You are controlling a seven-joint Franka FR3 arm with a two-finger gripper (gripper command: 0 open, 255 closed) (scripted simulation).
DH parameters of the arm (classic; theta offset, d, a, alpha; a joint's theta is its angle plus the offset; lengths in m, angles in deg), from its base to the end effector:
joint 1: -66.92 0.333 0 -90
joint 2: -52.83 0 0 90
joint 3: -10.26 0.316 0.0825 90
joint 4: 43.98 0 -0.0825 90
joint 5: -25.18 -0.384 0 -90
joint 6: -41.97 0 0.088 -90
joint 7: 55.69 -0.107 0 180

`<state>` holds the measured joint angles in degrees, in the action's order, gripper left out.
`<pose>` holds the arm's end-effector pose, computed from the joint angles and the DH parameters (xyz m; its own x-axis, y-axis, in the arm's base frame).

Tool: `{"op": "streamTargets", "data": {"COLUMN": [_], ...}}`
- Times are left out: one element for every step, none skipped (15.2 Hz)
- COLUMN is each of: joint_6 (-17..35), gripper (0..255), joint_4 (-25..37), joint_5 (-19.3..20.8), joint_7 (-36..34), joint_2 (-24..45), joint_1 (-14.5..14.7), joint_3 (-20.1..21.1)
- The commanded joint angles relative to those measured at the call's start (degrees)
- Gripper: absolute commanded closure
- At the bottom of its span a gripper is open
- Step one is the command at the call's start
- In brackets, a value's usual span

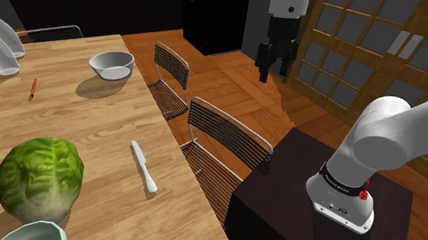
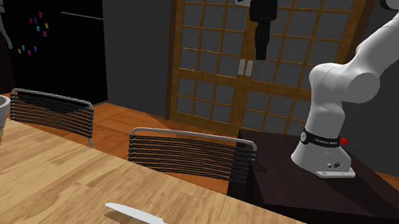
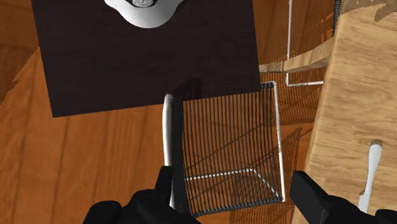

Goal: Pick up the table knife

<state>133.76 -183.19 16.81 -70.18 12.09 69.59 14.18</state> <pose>0.3196 0.0559 0.5346 0.9768 -0.1632 -0.1387 -0.1736 -0.9825 -0.0671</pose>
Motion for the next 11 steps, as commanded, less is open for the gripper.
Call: {"op": "streamTargets", "data": {"joint_6": [2.55, 3.94, 5.33, 6.71, 8.1, 9.48, 10.85, 12.21, 13.55, 14.87, 16.17], "gripper": [0, 0, 0, 0, 0, 0, 0, 0, 0, 0, 0], "joint_4": [0.19, 0.18, 0.25, 0.4, 0.63, 0.94, 1.33, 1.79, 2.33, 2.95, 3.64], "joint_5": [-1.73, -2.46, -3.15, -3.79, -4.38, -4.91, -5.38, -5.79, -6.13, -6.4, -6.59], "joint_7": [-2.68, -3.84, -5.0, -6.14, -7.29, -8.43, -9.57, -10.72, -11.88, -13.04, -14.21], "joint_2": [2.49, 3.79, 5.16, 6.61, 8.13, 9.71, 11.36, 13.07, 14.84, 16.66, 18.53], "joint_1": [0.74, 1.05, 1.36, 1.65, 1.92, 2.18, 2.43, 2.66, 2.88, 3.07, 3.25], "joint_3": [2.26, 3.3, 4.32, 5.34, 6.35, 7.34, 8.32, 9.28, 10.22, 11.16, 12.08]}}
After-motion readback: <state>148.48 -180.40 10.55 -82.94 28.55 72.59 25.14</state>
